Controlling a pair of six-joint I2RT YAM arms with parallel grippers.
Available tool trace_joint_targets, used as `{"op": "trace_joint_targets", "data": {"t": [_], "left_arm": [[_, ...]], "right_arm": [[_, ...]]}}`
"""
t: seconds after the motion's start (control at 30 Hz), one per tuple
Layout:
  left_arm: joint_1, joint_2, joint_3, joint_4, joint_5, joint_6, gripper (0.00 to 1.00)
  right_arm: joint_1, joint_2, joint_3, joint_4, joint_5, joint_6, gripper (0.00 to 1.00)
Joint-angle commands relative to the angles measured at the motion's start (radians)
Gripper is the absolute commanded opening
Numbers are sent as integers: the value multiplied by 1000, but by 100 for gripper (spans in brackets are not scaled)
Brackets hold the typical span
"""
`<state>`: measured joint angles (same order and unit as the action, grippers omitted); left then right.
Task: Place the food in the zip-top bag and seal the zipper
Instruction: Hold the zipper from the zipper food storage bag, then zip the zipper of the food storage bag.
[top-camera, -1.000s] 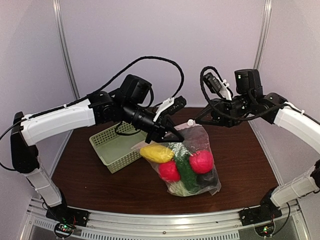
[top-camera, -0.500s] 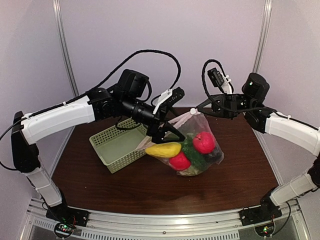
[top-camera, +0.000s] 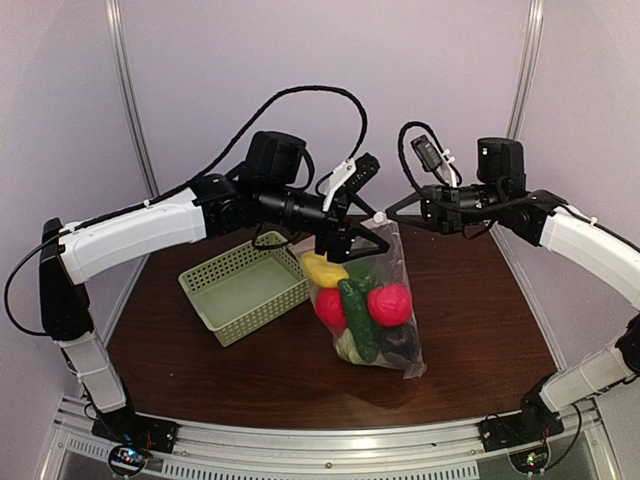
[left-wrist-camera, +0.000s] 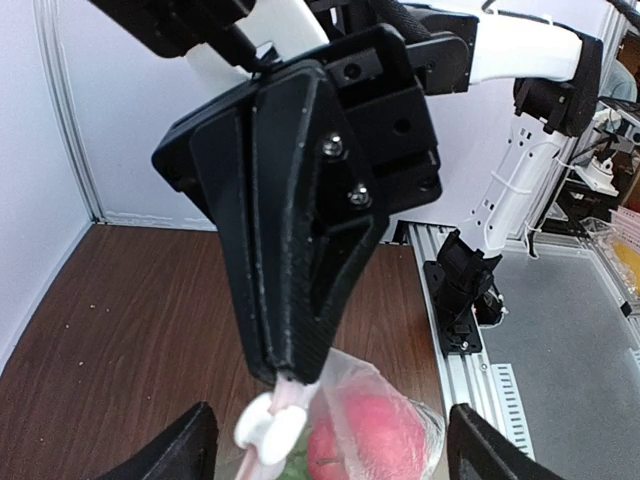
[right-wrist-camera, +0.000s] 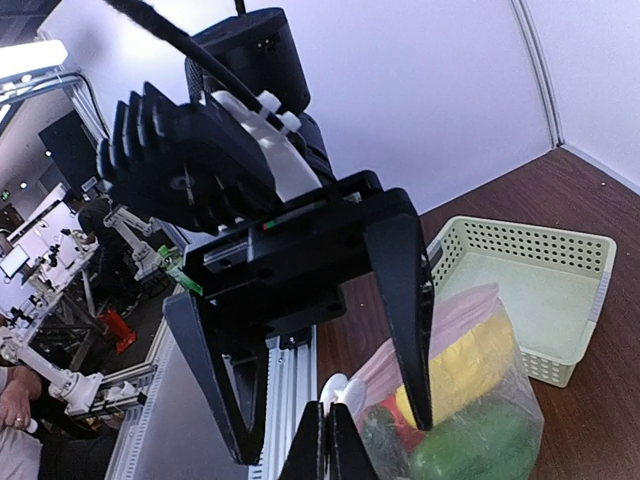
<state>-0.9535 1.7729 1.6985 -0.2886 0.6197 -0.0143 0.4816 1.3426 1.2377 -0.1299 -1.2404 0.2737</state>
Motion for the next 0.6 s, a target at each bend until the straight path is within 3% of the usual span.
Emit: {"op": "trace_joint_targets", "data": {"t": [0.0, 0.13, 0.33, 0.47, 0.57], "left_arm": [[0, -30, 40, -44, 61, 122, 68], [1, -2, 73, -141, 86, 194, 51], [1, 69, 169, -201, 140, 178, 37], [2, 89, 186, -203, 139, 158, 34], [2, 96, 192, -205, 148, 149, 24]], "right_arm": [[0, -60, 32, -232, 95, -225, 0], [12, -72, 44, -332, 113, -326, 0], [48, -86, 69, -453, 178, -443, 0], [60, -89, 75, -480, 186, -471, 0], [63, -96, 82, -489, 188, -483, 0]]}}
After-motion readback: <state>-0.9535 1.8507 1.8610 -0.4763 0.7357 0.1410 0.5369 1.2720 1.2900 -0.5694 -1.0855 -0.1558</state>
